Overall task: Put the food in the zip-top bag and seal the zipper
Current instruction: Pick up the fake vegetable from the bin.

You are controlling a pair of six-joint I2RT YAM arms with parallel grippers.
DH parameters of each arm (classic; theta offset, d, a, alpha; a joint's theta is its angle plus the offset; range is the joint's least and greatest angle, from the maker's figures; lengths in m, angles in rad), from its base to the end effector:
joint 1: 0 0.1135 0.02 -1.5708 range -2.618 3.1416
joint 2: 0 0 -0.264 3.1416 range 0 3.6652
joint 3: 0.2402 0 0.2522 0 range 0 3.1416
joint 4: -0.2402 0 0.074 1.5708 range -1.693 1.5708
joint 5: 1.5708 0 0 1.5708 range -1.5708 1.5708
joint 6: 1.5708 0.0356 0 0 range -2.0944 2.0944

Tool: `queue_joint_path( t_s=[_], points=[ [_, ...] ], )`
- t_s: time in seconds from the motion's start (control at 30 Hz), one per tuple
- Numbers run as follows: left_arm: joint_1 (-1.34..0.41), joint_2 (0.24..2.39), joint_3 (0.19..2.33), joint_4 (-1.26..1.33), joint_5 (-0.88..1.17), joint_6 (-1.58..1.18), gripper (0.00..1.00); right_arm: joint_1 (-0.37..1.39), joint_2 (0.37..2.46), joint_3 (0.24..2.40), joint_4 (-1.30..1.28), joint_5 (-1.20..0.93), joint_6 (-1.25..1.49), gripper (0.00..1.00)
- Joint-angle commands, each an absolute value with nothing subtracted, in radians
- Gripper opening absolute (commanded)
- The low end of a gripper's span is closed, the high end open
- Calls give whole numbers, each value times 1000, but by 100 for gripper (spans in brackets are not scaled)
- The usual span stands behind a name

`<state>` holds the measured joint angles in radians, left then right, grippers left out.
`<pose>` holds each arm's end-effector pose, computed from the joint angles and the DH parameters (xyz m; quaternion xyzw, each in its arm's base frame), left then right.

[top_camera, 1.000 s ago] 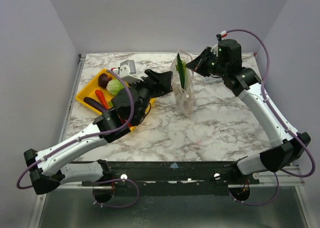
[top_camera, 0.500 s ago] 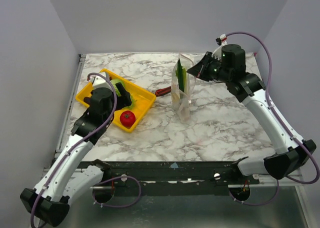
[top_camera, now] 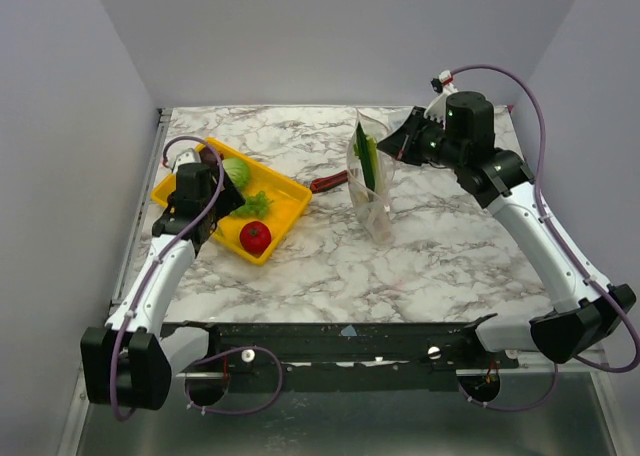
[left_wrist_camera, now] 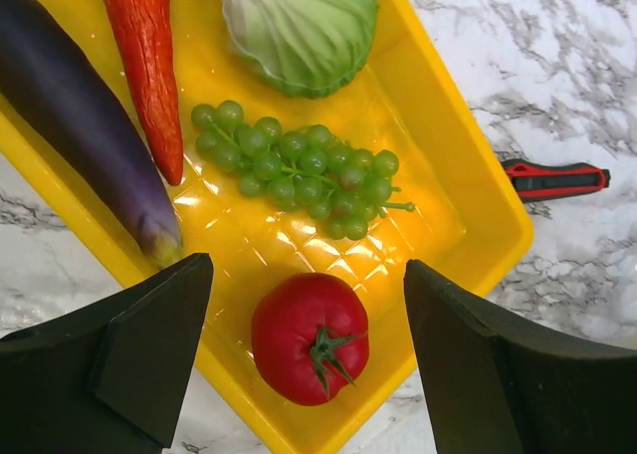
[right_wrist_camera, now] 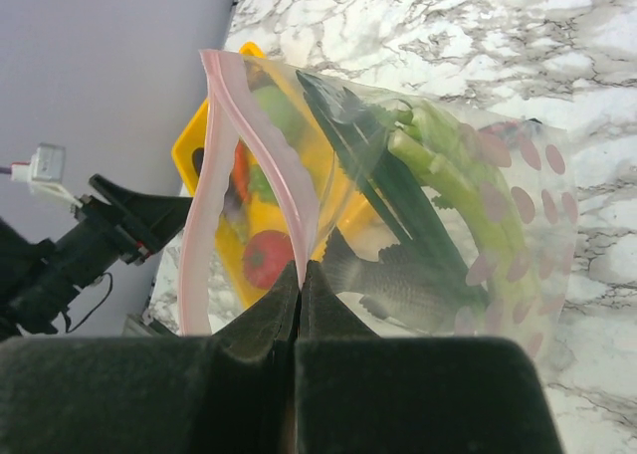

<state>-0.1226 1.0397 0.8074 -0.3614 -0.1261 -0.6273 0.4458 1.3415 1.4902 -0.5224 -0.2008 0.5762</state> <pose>0.2279 -0.0236 0.2820 -0.2487 0.8460 -0.1198 0.4562 0.2629 0.1335 0.4265 -0.0028 0.8239 0.3464 0.4485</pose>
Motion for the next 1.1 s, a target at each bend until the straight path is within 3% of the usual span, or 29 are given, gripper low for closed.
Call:
queue_joint_path(
  t_s=[0.0,0.07,0.43,1.07],
  points=[
    [-110,1127,841,-355,40,-616,81,451,1295,1488,-510,-212,546,0],
    [-126,1144,815,-366,78,-593,85,450,1293,1485,-508,-212,546,0],
    [-278,1193,739,-447,-83,-496,83,451,1264,1442,-434,-267,574,0],
    [-312,1357,776,-390,-154,-548,84,451,1255,1422,-429,-272,576,0]
  ],
)
